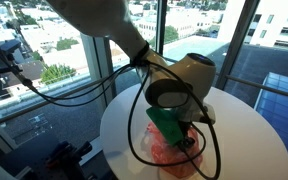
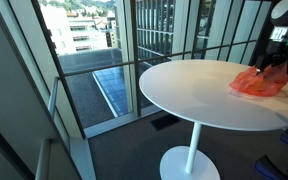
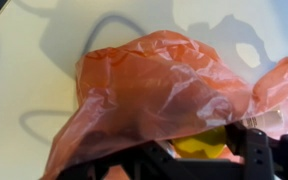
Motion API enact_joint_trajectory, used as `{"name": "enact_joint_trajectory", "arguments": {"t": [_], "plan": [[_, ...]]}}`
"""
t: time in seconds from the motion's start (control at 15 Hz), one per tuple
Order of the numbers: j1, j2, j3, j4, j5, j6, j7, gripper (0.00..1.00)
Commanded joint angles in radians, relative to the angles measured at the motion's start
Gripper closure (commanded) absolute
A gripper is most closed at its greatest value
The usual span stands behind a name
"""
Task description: Take the yellow bottle from the plastic bag and put it on the table
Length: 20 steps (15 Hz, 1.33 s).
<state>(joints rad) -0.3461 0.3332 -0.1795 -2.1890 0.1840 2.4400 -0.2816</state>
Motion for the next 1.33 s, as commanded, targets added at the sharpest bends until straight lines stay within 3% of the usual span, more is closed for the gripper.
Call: {"name": "enact_joint_trajectory", "arguments": {"t": [0.0, 0.2, 1.27], "plan": [[0.012, -0.037, -0.006, -0.035, -0.016, 0.035, 0.023, 0.51], [0.019, -0.051, -0.006, -0.04, -0.02, 0.041, 0.028, 0.7], [0.126, -0.238, 0.012, -0.074, -0.037, -0.045, 0.084, 0.7]]}}
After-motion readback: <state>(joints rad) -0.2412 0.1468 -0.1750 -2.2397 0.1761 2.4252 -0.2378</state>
